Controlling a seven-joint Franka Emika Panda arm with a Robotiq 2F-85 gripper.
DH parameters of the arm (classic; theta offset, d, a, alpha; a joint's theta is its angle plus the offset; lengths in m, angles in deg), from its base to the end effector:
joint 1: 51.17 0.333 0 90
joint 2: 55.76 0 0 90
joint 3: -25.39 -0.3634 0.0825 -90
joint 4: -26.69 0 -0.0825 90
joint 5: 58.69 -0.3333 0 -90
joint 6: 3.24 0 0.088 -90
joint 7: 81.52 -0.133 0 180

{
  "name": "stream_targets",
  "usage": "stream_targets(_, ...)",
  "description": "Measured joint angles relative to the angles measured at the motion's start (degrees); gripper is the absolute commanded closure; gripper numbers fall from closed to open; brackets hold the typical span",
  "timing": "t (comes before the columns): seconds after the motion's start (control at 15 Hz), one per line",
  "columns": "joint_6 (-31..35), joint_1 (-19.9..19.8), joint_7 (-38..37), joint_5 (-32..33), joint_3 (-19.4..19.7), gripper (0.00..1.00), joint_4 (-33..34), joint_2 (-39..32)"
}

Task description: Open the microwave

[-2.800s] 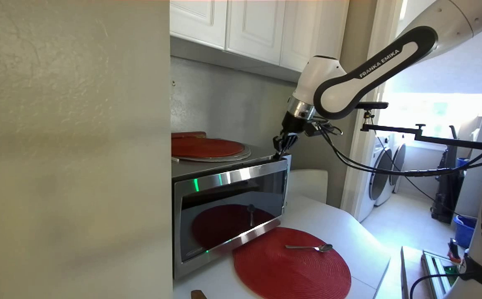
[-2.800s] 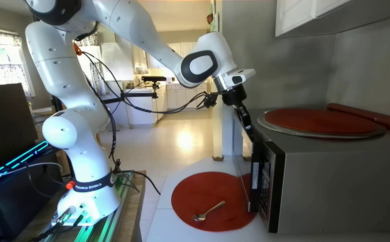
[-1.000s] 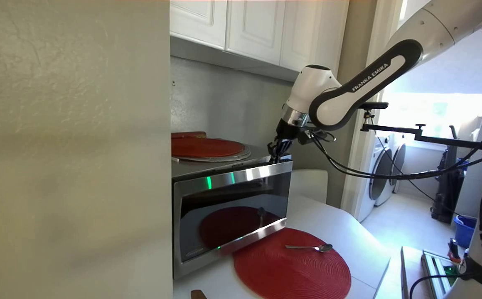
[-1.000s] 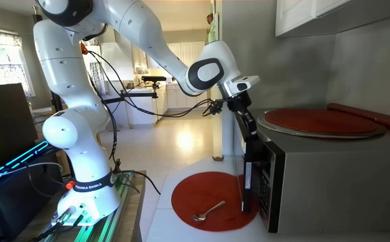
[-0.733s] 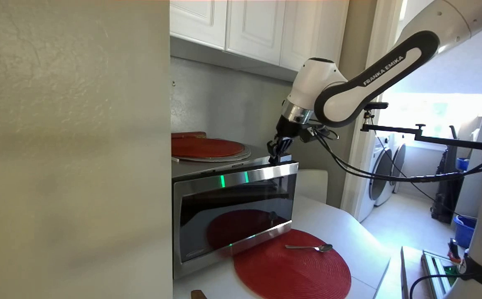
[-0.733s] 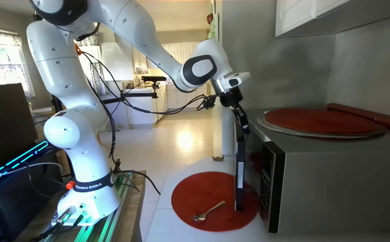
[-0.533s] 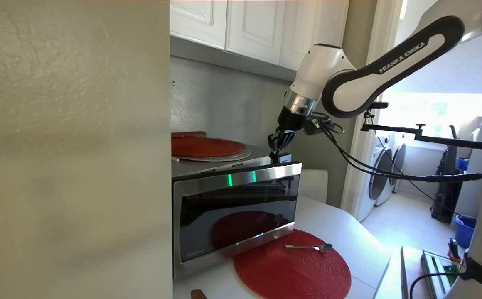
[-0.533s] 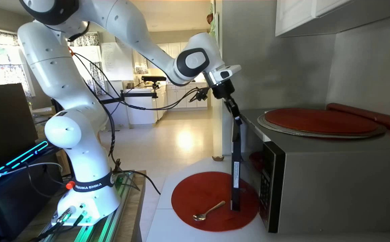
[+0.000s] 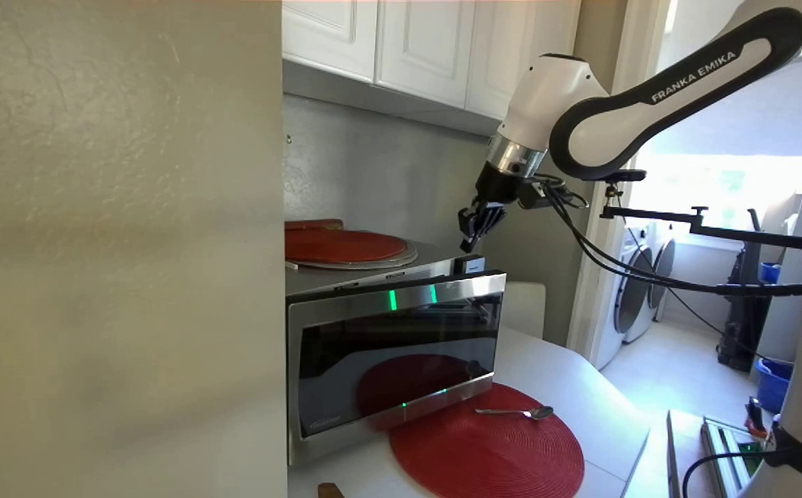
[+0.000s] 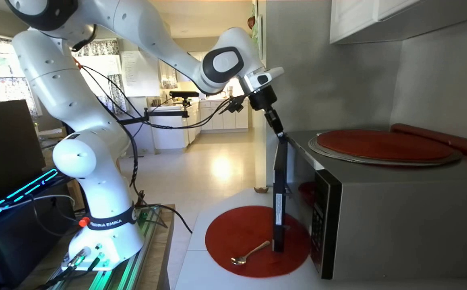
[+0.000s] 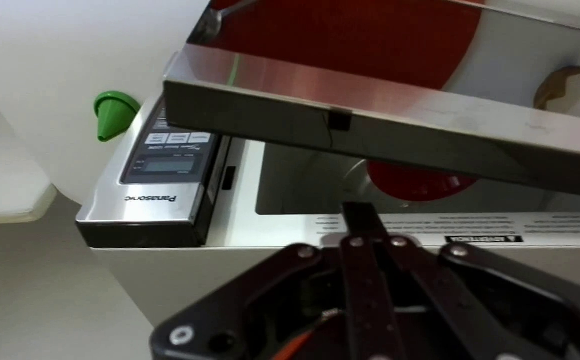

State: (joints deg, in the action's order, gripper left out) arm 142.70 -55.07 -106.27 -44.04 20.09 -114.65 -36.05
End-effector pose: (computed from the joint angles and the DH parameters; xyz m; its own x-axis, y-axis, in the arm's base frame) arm 0.4172 0.0132 0.5128 0.8746 -0.1843 0.4485 -0.2367 -0.9695 0.0632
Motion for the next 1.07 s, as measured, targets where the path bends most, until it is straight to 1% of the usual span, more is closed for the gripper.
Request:
stream_targets(0.4, -2.6, -0.5, 6.7, -5.2, 3.9, 1.0, -0.1, -0.9)
stream_targets(0.73, -4.3, -0.5, 10.1, -6.9, 5.4, 1.0, 0.6, -2.1)
stream_targets(1.07, -4.3, -0.5, 12.4, -7.7, 6.5, 1.0, 1.9, -4.6)
